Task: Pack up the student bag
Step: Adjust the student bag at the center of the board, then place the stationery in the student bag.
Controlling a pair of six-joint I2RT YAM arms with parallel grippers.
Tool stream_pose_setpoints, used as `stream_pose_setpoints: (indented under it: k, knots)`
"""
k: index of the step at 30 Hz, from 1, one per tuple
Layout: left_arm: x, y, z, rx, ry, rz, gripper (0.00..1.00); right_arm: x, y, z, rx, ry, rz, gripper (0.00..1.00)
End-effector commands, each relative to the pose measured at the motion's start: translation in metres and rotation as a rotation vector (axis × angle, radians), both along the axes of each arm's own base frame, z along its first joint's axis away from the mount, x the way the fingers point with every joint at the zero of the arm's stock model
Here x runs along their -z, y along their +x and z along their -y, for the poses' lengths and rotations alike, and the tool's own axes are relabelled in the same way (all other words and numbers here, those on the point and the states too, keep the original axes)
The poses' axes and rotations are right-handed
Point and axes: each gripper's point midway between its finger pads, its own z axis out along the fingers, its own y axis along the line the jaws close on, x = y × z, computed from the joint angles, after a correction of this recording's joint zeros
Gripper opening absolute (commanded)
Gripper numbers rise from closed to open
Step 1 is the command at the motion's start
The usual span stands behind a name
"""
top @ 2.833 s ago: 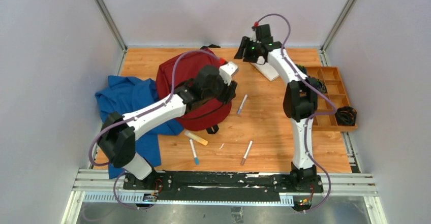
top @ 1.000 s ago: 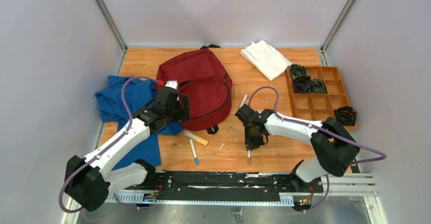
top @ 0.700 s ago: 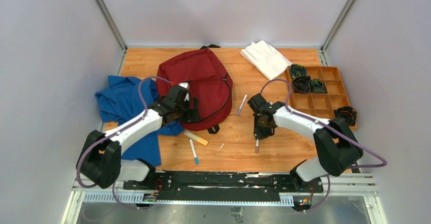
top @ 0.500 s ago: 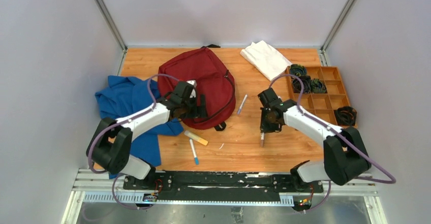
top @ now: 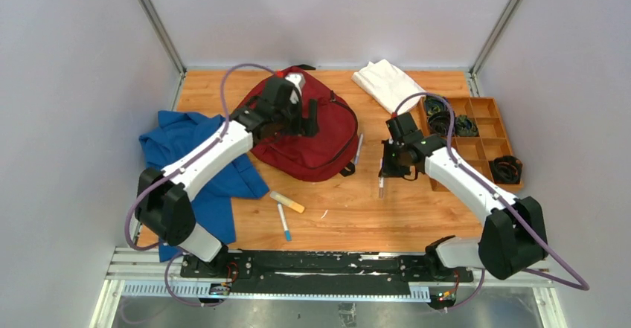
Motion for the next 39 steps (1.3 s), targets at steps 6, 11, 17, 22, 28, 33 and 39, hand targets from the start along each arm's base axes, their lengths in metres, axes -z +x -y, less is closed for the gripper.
stream_pose_setpoints:
  k: [6, 11, 17, 22, 28, 33, 39]
  knots:
    - [-0.005, 0.081, -0.109, -0.29, 0.334, 0.027, 0.89, -0.037, 0.027, -0.019, -0.064, 0.072, 0.06, 0.0]
    - [0.022, 0.107, -0.105, -0.254, 0.394, 0.014, 0.89, -0.034, 0.027, -0.02, -0.065, 0.075, 0.045, 0.0]
    - [0.032, 0.11, -0.093, -0.182, 0.365, 0.019, 0.89, -0.029, 0.027, -0.023, -0.062, 0.083, 0.023, 0.0]
    - [0.041, 0.111, -0.102, -0.191, 0.431, 0.015, 0.85, -0.03, 0.032, -0.029, -0.066, 0.095, 0.015, 0.0]
    - [0.043, 0.117, -0.121, -0.252, 0.541, 0.042, 0.71, -0.034, 0.033, -0.032, -0.066, 0.114, 0.017, 0.0]
    - [0.033, 0.127, -0.121, -0.271, 0.534, 0.095, 0.5, -0.045, 0.038, -0.041, -0.067, 0.162, 0.038, 0.0]
    - [0.023, 0.138, -0.098, -0.222, 0.379, 0.15, 0.01, -0.067, 0.063, -0.065, -0.089, 0.237, 0.102, 0.0]
